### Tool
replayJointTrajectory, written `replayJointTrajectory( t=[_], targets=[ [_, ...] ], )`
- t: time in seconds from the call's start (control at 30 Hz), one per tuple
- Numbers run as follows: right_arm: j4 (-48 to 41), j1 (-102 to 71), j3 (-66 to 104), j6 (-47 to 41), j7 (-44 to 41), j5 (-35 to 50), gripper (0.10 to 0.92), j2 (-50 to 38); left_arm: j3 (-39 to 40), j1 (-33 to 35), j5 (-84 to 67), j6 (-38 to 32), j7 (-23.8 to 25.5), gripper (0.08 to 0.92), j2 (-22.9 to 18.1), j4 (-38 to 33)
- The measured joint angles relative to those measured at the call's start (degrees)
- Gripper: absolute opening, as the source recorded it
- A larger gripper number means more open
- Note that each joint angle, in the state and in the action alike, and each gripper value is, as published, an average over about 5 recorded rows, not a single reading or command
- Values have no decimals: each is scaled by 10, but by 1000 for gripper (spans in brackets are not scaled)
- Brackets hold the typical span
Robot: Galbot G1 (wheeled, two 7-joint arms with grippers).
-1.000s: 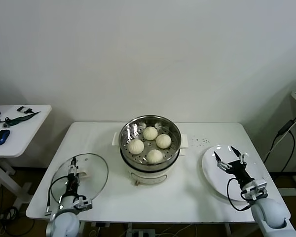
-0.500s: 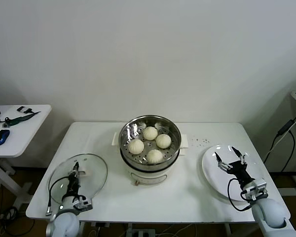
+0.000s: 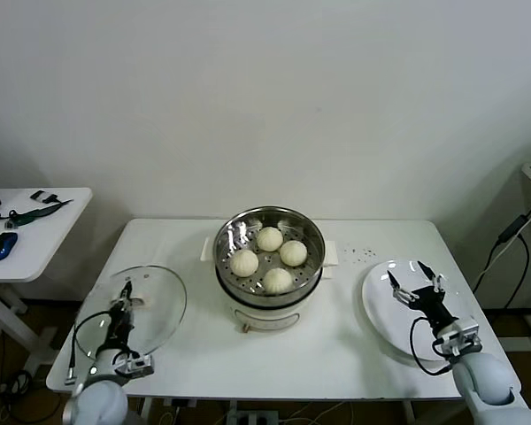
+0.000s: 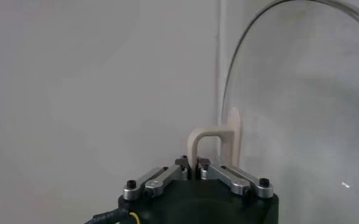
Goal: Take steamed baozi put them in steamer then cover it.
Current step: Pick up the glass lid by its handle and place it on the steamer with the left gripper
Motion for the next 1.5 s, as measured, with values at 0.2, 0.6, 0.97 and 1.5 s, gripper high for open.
replayJointTrajectory(
  t=[0.2, 0.6, 0.97, 1.5],
  targets=[
    [-9, 9, -3, 1, 0, -3, 823, -2, -8, 36, -18, 16, 11, 150, 28, -77],
    [-22, 25, -16, 0, 1, -6, 823, -7, 21, 71, -62, 89, 32, 150, 108, -220],
    [-33, 34, -22, 0, 1, -12, 823, -2, 173, -26, -84, 235, 92, 150, 205, -288],
    [-49, 31, -1, 11, -4, -20, 823, 6, 439, -253, 14, 362, 226, 150, 119, -221]
  ],
)
